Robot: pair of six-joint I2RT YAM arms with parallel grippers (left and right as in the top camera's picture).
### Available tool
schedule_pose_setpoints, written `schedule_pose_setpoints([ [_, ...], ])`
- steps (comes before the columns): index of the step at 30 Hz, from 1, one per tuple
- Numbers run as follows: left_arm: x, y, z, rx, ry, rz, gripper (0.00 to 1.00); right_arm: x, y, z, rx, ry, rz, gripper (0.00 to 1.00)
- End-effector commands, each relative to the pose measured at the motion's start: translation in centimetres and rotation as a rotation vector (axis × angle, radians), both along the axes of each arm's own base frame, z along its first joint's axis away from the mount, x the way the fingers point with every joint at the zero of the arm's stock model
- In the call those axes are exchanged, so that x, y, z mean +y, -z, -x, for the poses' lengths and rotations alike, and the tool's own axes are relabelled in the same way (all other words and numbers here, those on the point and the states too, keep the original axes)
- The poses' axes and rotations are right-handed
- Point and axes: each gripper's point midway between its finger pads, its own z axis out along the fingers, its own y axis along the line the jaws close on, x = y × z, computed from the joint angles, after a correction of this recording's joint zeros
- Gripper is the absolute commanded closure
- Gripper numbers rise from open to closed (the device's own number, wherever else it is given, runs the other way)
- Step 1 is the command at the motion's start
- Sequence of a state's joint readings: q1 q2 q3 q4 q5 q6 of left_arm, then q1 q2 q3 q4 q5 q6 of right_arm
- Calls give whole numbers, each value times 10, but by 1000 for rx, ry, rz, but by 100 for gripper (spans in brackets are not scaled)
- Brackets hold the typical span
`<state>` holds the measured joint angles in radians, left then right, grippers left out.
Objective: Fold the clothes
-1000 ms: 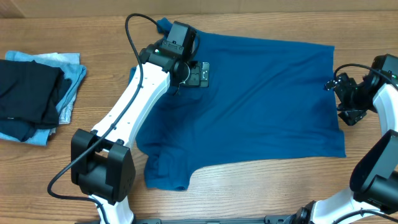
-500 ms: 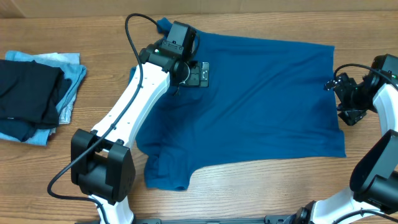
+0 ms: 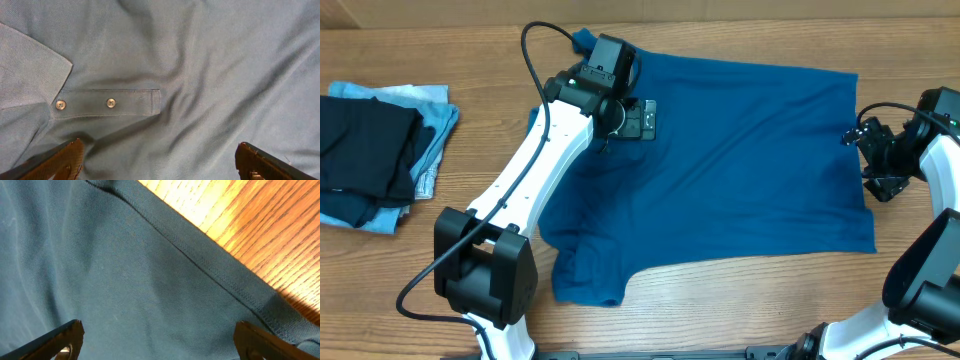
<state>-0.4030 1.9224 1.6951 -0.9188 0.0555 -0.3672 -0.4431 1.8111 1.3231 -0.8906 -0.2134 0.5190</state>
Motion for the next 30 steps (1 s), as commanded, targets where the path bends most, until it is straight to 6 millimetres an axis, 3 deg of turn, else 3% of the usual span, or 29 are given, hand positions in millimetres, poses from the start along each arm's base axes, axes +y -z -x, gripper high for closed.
schedule_pose_setpoints([
  [1, 2, -14, -5, -41, -6, 1, 0, 0, -7, -7, -26, -9, 7, 0],
  [9, 16, -16, -14, -85, -46, -72, 0, 0, -7, -7, -26, -8, 7, 0],
  [14, 31, -37, -53, -267, -98, -117, 0, 0, -7, -7, -26, -9, 7, 0],
  [20, 48, -64, -89, -346, -114, 118, 0, 0, -7, -7, -26, -9, 7, 0],
  [23, 57, -79, -102, -375, -129, 250, 0, -7, -13, -23, -94, -5, 37, 0],
  [26, 69, -86, -111, -413, -147, 257, 0, -14, -19, -37, -157, -5, 67, 0],
  [30, 69, -93, -115, -440, -140, 276, 0, -21, -27, -52, -226, -6, 100, 0],
])
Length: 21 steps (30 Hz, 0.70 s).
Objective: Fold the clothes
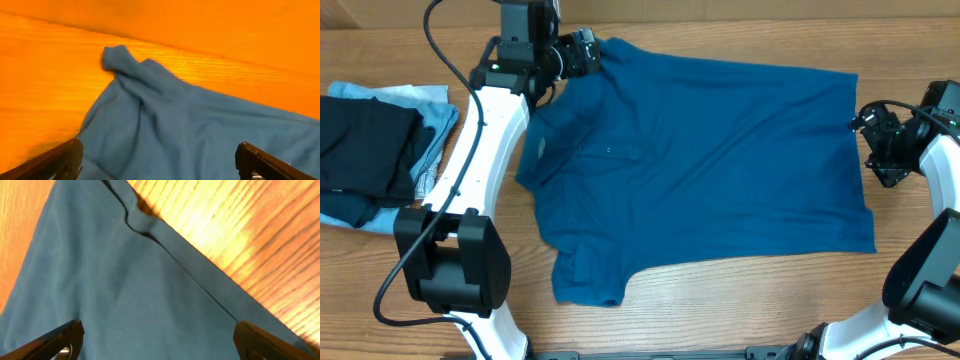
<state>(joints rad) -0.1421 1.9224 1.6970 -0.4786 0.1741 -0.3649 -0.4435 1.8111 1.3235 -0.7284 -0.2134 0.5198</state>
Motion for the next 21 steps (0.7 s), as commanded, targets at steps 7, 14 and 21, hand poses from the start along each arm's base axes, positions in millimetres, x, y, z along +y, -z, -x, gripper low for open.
schedule_pose_setpoints([
  [7, -23, -32, -2, -78, 69, 64, 26, -7, -36, -48, -234, -37, 41, 0],
  [14, -27, -36, -2, -42, 20, 189, 25, 32, -63, -73, -418, -345, 49, 0],
  [21, -30, -23, -16, -47, -1, 219, 25, 72, -67, -92, -321, -551, 384, 0],
])
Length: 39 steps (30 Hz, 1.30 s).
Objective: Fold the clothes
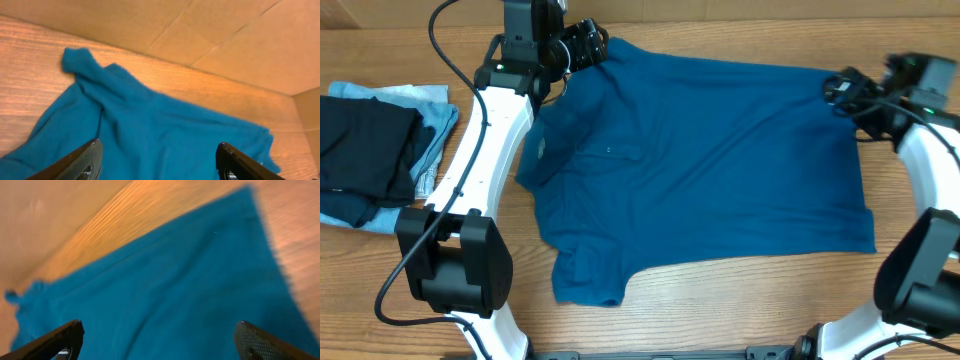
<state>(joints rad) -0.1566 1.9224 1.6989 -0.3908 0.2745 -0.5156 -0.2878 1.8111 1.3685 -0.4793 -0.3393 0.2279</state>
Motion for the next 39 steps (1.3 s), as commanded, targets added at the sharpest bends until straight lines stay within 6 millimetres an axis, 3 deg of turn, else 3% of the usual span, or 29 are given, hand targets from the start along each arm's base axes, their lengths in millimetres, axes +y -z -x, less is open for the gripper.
schedule_pose_setpoints([
  [1, -5, 0, -15, -22, -6, 36, 25, 6, -12, -13, -19, -48, 249, 0],
  [7, -4, 9, -45, -33, 3, -41, 30, 14, -7, -9, 14, -74, 280, 0],
  [13, 15, -14, -83, -45, -48, -213, 29, 16, 0, -1, 53, -82, 273, 0],
  [16, 15, 4, -94, -25, -52, -226, 25, 15, -4, -5, 30, -106, 304, 0],
  [20, 14, 47, -103, 30, -49, -233, 16, 4, -14, -18, -34, -105, 390, 0],
  [23, 11, 59, -110, 32, -60, -205, 10, 0, -17, -30, -78, -113, 436, 0],
  [26, 3, 63, -112, 39, -51, -154, 7, -12, 5, -36, -51, -92, 443, 0],
  [30, 1, 66, -113, 24, -16, -185, 3, -27, 52, -41, 17, -82, 428, 0],
  [32, 1, 66, -113, 17, -7, -194, 2, -34, 63, -46, 12, -83, 442, 0],
  [39, -8, 96, -117, 39, 29, -186, 1, -61, 60, -65, -76, -22, 478, 0],
])
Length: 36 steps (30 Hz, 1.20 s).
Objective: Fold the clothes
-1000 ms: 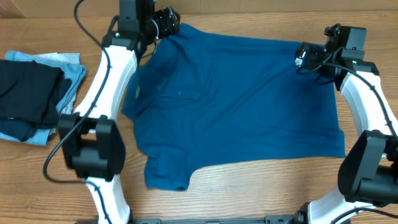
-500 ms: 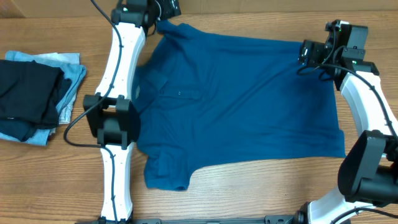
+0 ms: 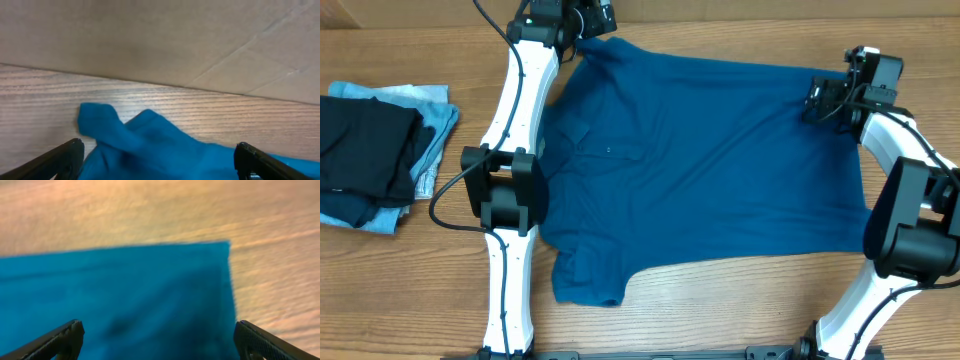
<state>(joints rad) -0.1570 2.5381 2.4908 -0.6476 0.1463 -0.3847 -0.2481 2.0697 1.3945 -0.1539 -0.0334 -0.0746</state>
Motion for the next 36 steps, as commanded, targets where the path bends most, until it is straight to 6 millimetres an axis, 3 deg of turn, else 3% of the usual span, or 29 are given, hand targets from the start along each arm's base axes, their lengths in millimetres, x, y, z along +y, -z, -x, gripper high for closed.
schedule_pose_setpoints([
  [1, -15, 31, -2, 28, 65, 12, 1, -15, -14, -8, -48, 22, 26, 0],
  [3, -21, 38, 2, 53, 95, 36, 3, -17, -11, -5, -34, 28, 25, 0],
  [4, -22, 42, 8, 83, 103, 39, 15, -17, -10, 0, -11, 32, 22, 0],
  [6, -16, 35, 15, 111, 87, 23, 19, -16, -16, 10, 36, 53, -9, 0],
  [8, -7, 12, 25, 119, 61, 2, 10, -18, -34, 23, 74, 106, -62, 0],
  [9, -3, -3, 31, 121, 49, -9, 1, -19, -46, 29, 86, 143, -95, 0],
  [12, 7, -37, 53, 133, 16, -49, 0, -19, -74, 48, 127, 182, -134, 0],
  [16, 24, -59, 95, 222, -44, -147, 0, -12, -91, 79, 208, 217, -173, 0],
  [19, 34, -58, 128, 328, -62, -199, 0, -6, -87, 99, 269, 316, -256, 0],
  [24, 42, -36, 183, 574, -78, -220, 0, -1, -71, 135, 401, 504, -381, 0],
  [28, 43, -29, 215, 702, -81, -243, 0, 5, -63, 165, 520, 576, -408, 0],
  [33, 19, -34, 226, 707, -22, -243, 0, 8, -60, 196, 633, 649, -390, 0],
  [36, -10, -49, 240, 661, 70, -285, 0, 5, -61, 229, 740, 770, -345, 0],
])
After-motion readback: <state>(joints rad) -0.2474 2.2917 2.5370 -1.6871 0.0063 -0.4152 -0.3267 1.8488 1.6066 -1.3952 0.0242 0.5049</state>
